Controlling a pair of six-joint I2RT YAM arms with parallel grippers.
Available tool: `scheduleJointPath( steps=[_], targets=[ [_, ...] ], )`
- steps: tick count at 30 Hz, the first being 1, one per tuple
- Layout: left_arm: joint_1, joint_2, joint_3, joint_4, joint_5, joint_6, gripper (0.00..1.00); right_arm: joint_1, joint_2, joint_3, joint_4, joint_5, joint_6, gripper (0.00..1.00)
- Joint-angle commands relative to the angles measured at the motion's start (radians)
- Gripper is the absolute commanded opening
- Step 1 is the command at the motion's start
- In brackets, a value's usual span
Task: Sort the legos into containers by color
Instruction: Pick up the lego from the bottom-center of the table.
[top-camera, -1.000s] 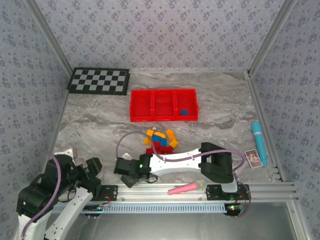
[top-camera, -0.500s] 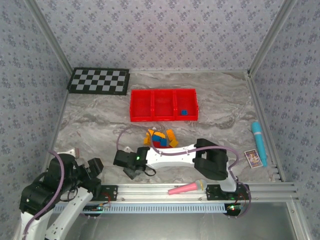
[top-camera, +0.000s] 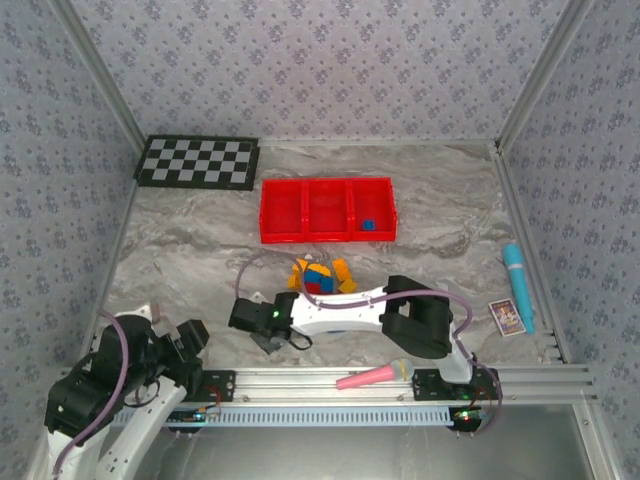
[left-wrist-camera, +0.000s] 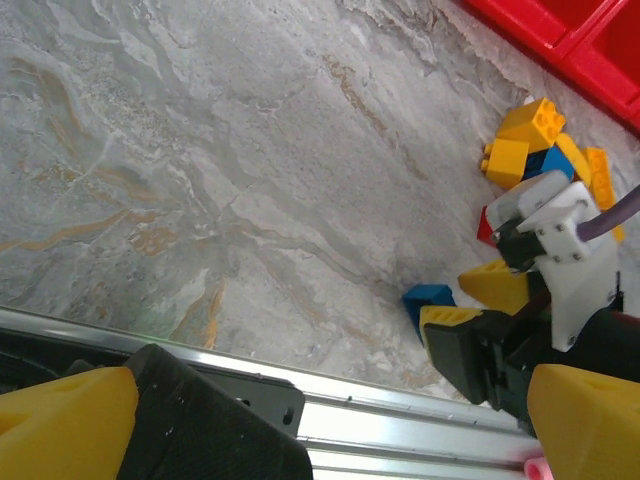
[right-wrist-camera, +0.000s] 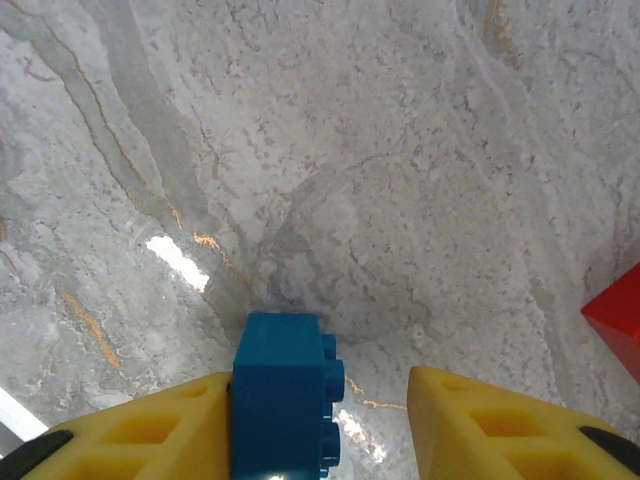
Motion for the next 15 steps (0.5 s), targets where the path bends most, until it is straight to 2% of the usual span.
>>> scheduleJointPath(
  steps=[1, 4, 8, 15],
  targets=[
    [-0.005, -0.01, -0.018, -0.004, 0.051, -0.053, 1.0, 0.001, 0.025, -0.028, 0.016, 0.0, -0.001, 0.47],
    [-0.004, -0.007, -0.006, -0.008, 0.049, -0.052, 1.0, 0.0, 0.037, -0.032, 0.026, -0.023, -0.006, 0.44],
    [-0.004, -0.01, -0.003, 0.003, 0.051, -0.053, 1.0, -0.002, 0.034, -0.023, 0.019, -0.031, -0.022, 0.35],
    [-0.005, -0.009, -0.036, 0.035, 0.08, -0.089, 1.0, -0.026, -0.047, -0.05, 0.017, -0.05, -0.05, 0.21]
  ],
)
